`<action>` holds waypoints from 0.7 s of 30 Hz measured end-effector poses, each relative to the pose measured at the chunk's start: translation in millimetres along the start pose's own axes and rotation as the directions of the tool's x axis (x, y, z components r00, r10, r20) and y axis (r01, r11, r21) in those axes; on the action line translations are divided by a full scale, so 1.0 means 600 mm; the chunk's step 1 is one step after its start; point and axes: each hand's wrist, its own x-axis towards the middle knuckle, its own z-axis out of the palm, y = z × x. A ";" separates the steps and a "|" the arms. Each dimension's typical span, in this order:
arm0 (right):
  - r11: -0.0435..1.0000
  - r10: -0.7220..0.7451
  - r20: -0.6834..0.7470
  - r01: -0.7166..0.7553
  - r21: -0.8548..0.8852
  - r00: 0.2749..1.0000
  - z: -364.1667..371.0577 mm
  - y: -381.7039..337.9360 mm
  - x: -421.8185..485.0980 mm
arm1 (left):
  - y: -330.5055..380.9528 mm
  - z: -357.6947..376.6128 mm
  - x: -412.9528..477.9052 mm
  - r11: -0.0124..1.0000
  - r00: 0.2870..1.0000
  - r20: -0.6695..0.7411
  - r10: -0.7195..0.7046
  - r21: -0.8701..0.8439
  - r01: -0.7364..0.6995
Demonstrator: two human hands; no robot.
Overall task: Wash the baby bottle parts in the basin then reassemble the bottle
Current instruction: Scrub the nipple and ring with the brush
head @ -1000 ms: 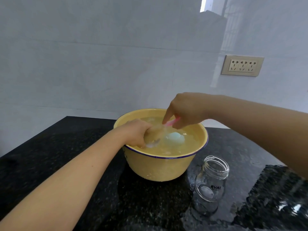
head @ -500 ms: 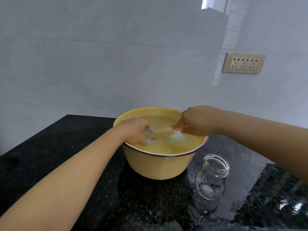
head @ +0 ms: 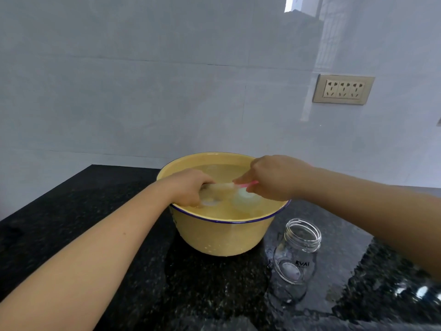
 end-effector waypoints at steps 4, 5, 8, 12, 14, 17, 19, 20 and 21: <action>0.996 -0.042 0.082 0.048 -0.072 0.996 0.001 0.007 -0.009 | -0.002 0.000 0.001 0.998 1.000 -0.006 -0.002 0.056 0.002; 0.997 -0.050 0.083 0.055 -0.062 0.995 -0.003 0.009 -0.013 | -0.004 0.001 0.003 0.997 1.000 -0.005 -0.005 0.074 0.005; 0.997 -0.054 0.019 0.055 -0.051 0.998 -0.022 0.026 -0.025 | -0.006 -0.001 0.006 0.985 0.999 -0.012 -0.042 0.169 0.043; 0.999 0.033 -0.030 -0.034 -0.029 0.999 -0.029 0.053 -0.037 | -0.005 -0.002 0.007 0.979 0.997 0.014 -0.082 0.188 0.077; 0.996 0.080 -0.030 -0.081 -0.034 0.996 -0.023 0.062 -0.039 | -0.007 0.000 0.007 0.991 0.998 -0.006 -0.055 0.123 0.056; 0.991 0.125 -0.021 -0.126 -0.042 0.992 -0.010 0.067 -0.039 | -0.008 -0.001 0.003 0.999 0.999 -0.033 -0.040 -0.025 0.039; 0.990 0.139 0.012 -0.139 -0.017 0.990 -0.006 0.063 -0.038 | -0.009 -0.001 0.005 0.998 0.999 -0.024 -0.038 -0.059 0.037; 0.991 0.137 0.035 -0.137 -0.004 0.990 -0.006 0.060 -0.038 | -0.009 -0.003 0.005 0.997 0.999 -0.015 -0.042 -0.067 0.041; 0.991 0.130 0.051 -0.131 0.005 0.990 -0.006 0.056 -0.038 | -0.009 -0.004 0.006 0.996 0.999 -0.005 -0.045 -0.079 0.045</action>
